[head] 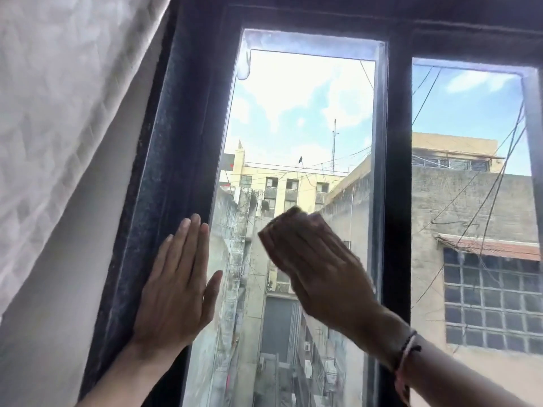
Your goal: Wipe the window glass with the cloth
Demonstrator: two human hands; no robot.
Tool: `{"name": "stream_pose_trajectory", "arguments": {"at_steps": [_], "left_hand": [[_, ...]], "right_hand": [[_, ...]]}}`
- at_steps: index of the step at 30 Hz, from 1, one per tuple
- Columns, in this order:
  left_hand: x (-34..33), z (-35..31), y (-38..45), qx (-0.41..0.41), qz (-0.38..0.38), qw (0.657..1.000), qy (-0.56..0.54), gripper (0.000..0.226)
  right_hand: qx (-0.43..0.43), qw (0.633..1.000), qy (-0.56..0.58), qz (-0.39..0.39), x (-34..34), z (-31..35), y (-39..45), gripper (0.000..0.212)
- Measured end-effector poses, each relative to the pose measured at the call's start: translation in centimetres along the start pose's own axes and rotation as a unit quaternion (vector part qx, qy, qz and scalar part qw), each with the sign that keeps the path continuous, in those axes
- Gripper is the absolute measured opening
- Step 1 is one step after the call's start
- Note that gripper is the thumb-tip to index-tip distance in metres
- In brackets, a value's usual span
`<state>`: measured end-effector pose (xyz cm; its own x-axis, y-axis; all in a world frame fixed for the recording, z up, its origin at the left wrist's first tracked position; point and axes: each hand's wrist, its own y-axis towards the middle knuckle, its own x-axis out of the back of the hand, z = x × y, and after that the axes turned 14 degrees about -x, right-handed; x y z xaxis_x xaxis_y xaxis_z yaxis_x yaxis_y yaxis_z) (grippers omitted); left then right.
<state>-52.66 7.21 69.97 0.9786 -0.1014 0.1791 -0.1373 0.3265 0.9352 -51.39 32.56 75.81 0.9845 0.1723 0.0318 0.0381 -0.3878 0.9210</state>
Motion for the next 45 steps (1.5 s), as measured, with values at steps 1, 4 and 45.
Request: {"name": "stream_pose_trajectory", "arguments": {"at_steps": [1,4,45], "left_hand": [[0.1,-0.1,-0.1,0.001,0.003,1.000,-0.005,0.074],[-0.2,0.0,-0.2,-0.002,-0.001,1.000,-0.008,0.074],[4.8,-16.1,11.2,-0.091,-0.060,0.985,-0.131,0.075]], "right_hand": [[-0.050,0.999,0.002,-0.012,0.4,-1.5,0.9,0.060],[-0.255,0.964,0.036,-0.073,0.3,-0.4,3.6,0.052],[-0.302,0.924,0.213,-0.096,10.5,-16.5,-9.7,0.054]]}}
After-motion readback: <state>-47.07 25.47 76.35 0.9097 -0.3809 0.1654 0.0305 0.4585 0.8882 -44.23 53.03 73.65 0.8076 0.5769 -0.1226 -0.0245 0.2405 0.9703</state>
